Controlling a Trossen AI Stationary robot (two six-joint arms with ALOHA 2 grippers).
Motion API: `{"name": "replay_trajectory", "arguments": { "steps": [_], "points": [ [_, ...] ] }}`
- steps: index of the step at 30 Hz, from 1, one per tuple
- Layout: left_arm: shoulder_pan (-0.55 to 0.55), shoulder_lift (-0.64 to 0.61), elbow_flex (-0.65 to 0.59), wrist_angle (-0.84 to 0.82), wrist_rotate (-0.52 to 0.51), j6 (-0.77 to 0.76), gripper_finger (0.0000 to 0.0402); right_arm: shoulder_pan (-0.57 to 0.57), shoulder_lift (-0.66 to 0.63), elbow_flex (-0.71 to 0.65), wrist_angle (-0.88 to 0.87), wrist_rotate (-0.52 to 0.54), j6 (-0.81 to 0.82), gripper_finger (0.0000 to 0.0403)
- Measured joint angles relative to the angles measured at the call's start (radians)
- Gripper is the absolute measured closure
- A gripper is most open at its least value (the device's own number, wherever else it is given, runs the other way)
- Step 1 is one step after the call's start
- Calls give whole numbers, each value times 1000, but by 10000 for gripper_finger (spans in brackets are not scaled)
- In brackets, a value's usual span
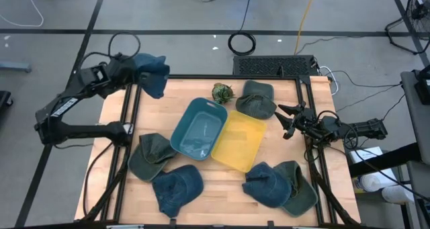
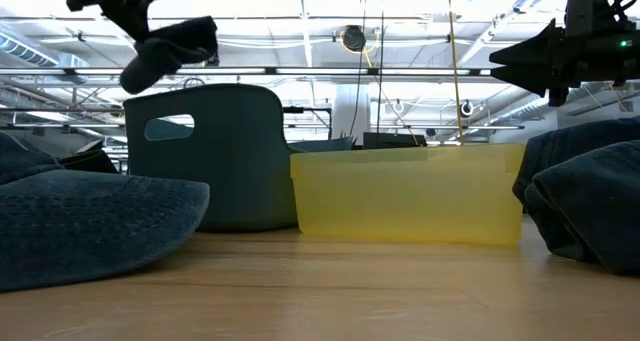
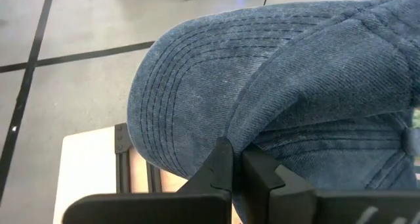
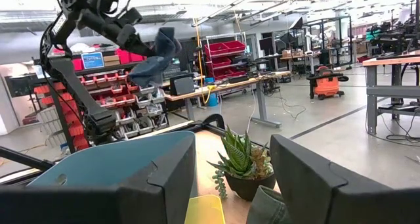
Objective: Pick & Place hat
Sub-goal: Put the top blue cap into the yellow bin
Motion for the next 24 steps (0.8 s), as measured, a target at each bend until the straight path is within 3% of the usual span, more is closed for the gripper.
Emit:
{"name": "replay_trajectory", "arguments": {
  "steps": [24],
  "points": [
    [-407, -96, 0, -215, -191, -421, 394, 0, 0, 0, 0, 0, 0, 216]
  ]
}}
